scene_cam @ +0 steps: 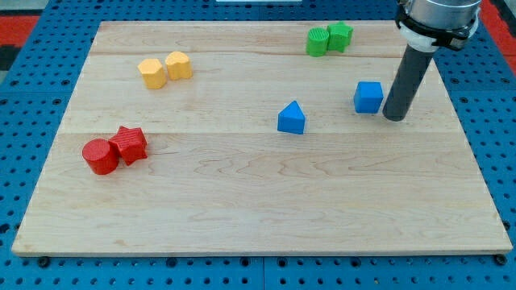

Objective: Move the blue cube in between the yellow blocks and green blocks

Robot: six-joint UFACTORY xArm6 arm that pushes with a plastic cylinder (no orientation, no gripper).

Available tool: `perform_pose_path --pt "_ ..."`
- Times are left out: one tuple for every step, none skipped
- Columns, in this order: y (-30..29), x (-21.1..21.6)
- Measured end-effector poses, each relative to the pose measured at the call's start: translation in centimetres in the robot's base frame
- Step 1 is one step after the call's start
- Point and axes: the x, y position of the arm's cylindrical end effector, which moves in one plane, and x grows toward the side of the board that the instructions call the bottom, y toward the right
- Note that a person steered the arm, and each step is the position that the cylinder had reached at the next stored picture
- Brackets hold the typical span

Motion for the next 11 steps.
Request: perform_pose_path --pt "0.2 -0.2" --pt "-3.1 -1.3" --pt "-3.6 -3.2" --pt "-3.6 -5.2" --pt "-6.5 -6.8" --pt "-10.5 -7.5" --pt "-12.3 -6.2" --pt "-14.7 -5.5" --pt "-18.2 -6.6" --pt "-20.3 -9.7" --pt "-21.7 -8.7"
